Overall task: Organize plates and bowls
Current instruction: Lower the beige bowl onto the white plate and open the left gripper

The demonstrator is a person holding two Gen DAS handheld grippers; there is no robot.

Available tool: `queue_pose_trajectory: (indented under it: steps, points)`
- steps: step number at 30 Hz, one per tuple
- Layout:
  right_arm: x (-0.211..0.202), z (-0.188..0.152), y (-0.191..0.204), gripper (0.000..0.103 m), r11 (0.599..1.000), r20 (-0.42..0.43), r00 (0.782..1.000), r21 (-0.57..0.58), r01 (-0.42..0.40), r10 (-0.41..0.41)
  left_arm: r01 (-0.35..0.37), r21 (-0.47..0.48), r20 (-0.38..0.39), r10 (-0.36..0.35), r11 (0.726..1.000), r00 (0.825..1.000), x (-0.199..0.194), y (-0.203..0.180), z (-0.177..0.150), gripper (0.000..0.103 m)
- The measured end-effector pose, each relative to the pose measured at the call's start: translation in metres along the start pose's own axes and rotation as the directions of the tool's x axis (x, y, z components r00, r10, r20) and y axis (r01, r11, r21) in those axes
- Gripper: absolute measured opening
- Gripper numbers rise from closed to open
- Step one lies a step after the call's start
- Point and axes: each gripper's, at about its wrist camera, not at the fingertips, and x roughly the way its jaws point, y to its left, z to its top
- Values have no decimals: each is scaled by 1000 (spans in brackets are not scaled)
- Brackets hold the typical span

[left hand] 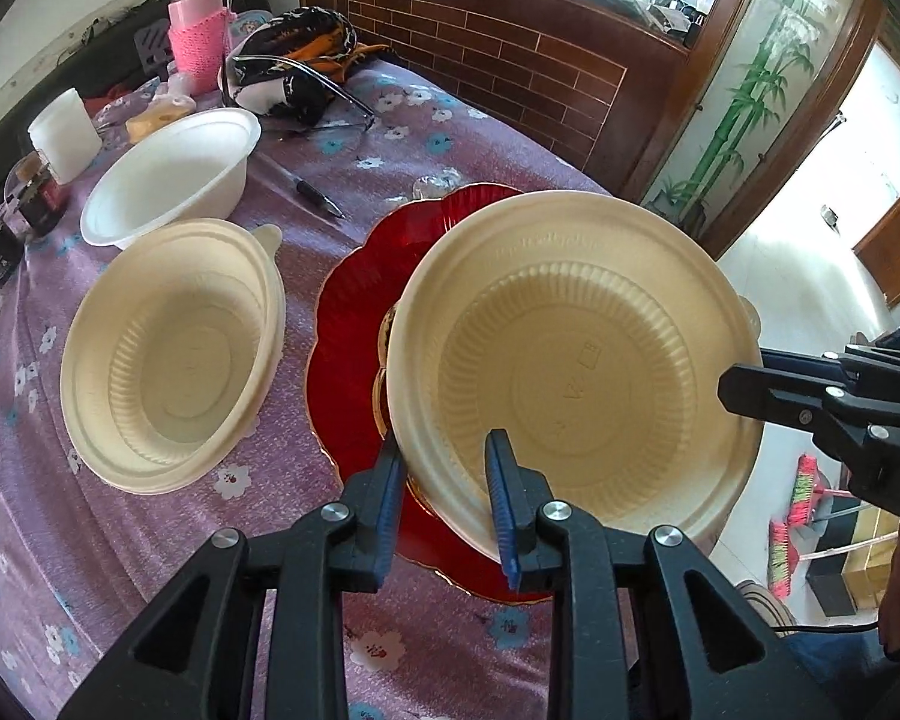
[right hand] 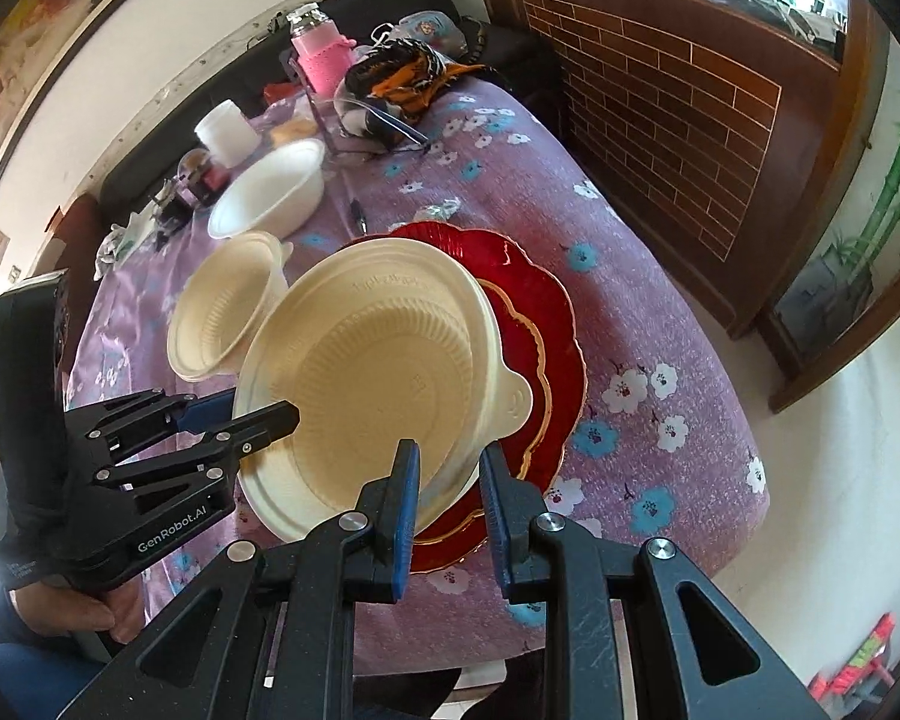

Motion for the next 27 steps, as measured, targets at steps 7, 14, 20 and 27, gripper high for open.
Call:
queue_pose_trajectory:
  steps: [7, 14, 20, 27]
  points:
    - [1, 1, -2, 29, 1000, 5, 1000, 8, 15, -15, -4, 1, 13, 4, 1000, 1000, -2, 1, 0, 30]
    - [-13, -1, -5, 45, 999, 53, 998, 38, 36, -38, -5, -8, 39, 5, 1000, 999, -11, 4, -1, 46]
    - [-30, 0, 0, 45, 997, 125, 989, 48, 68, -74, -4, -18, 71, 5, 1000, 997, -23, 9, -5, 49]
    - [-44, 6, 16, 45, 996, 196, 977, 35, 83, -88, -21, -68, 103, 28, 997, 994, -41, 32, -16, 49]
